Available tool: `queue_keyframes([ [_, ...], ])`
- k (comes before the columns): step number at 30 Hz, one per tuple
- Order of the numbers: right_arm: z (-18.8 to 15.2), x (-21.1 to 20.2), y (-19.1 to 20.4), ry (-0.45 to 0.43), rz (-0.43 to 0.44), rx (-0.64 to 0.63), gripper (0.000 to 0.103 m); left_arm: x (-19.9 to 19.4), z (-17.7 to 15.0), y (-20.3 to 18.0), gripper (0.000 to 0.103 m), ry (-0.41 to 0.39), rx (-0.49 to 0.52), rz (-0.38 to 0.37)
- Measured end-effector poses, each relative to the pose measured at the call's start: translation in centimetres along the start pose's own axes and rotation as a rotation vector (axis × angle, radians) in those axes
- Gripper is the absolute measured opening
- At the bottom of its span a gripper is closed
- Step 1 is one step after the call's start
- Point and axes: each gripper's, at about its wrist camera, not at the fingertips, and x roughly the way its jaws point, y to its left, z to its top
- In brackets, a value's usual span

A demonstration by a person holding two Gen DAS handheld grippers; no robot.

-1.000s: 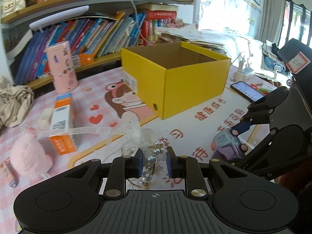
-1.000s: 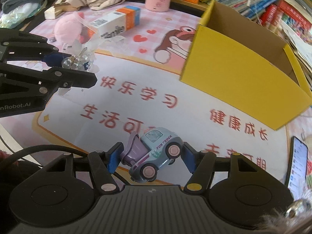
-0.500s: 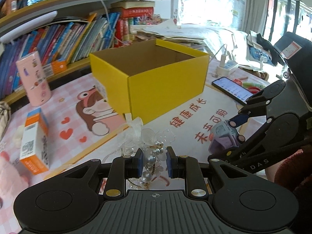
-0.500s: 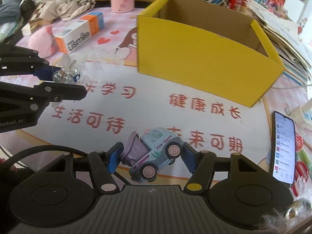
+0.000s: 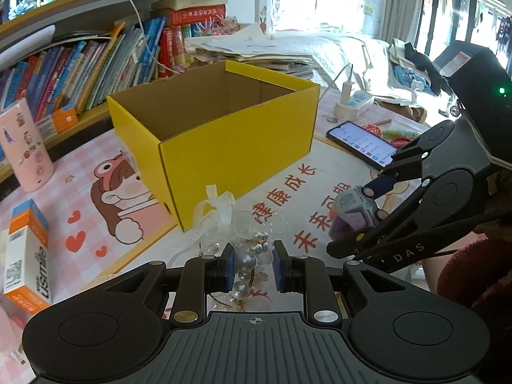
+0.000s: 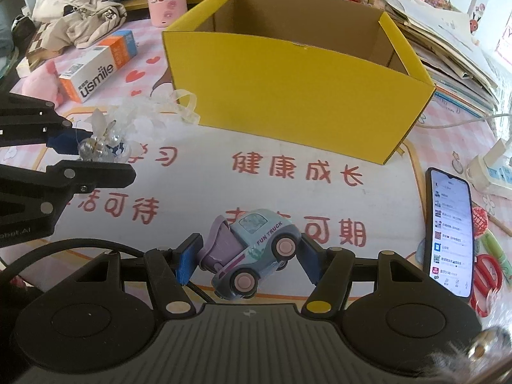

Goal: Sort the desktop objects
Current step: 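Carry the jewelry and truck toward the yellow box with both tools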

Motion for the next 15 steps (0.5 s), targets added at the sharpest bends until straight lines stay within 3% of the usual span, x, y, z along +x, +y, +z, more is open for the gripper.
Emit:
queue_keyframes([
  [15,2.0,0.9,-3.7,0.039,0.046,-0.019,0.062,2.1,2.8,-1.1,0.022,0.033,-0.023,-0.013],
])
